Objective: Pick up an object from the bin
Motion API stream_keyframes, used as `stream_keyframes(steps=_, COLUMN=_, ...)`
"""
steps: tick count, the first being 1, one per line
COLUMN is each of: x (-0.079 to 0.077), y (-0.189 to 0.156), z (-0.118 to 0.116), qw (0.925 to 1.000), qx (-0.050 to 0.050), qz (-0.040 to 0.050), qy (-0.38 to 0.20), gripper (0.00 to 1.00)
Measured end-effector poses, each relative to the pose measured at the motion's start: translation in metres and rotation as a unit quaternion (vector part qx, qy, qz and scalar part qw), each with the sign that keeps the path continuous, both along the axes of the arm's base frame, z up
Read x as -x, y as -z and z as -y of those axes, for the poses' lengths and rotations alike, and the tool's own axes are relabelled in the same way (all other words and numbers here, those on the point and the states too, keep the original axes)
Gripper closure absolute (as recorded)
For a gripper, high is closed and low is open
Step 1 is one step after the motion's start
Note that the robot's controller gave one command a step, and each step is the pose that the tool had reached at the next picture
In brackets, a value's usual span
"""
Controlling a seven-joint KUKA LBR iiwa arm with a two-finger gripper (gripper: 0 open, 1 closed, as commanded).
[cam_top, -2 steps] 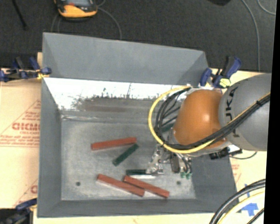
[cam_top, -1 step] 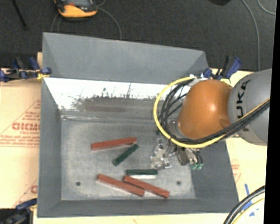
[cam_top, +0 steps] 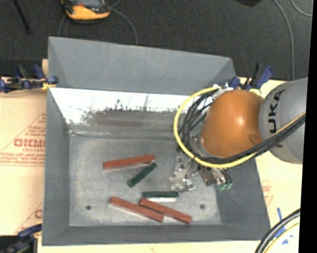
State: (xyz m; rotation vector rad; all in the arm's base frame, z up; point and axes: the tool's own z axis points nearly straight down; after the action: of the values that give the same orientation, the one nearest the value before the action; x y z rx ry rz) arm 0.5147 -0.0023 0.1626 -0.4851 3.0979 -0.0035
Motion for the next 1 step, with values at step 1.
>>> stream_keyframes(steps=1, x=-0.0017, y=-0.0092, z=-0.0021, qw=1.0000, qx=-0.002, qz=-0.0075, qy=-0.004, gripper=1.00)
